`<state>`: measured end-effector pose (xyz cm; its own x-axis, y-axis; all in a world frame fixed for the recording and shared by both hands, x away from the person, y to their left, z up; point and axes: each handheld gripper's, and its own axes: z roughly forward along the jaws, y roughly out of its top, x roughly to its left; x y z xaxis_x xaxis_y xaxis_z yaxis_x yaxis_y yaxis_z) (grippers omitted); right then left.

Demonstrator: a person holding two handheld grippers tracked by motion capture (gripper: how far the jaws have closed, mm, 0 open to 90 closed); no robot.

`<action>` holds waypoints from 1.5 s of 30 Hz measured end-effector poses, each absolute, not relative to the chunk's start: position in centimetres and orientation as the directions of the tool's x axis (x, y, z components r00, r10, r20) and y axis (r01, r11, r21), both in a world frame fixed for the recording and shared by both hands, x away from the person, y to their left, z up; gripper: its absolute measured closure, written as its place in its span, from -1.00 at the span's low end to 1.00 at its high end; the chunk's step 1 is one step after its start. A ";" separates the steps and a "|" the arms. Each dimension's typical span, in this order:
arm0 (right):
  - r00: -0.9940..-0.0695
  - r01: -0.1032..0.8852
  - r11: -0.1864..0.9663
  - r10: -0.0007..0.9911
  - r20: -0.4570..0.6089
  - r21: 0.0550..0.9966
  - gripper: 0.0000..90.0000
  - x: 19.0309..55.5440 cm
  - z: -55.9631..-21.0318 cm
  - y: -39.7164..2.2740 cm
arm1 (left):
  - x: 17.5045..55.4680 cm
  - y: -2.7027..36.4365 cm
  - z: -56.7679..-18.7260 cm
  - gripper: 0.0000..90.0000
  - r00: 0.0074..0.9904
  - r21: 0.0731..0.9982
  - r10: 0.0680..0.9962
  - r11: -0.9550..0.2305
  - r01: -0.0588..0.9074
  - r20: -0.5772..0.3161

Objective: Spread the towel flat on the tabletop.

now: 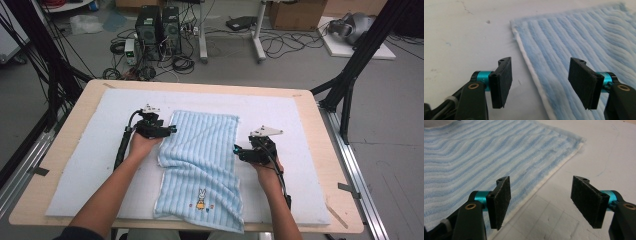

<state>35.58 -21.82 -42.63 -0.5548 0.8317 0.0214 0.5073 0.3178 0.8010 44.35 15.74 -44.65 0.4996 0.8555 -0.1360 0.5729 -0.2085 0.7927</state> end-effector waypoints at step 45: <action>-0.507 0.566 0.366 0.861 -0.038 0.739 0.91 42.3 -44.6 -17.2 | 45.5 17.4 -43.2 -0.10 0.443 0.830 0.881 -0.115 0.546 -0.169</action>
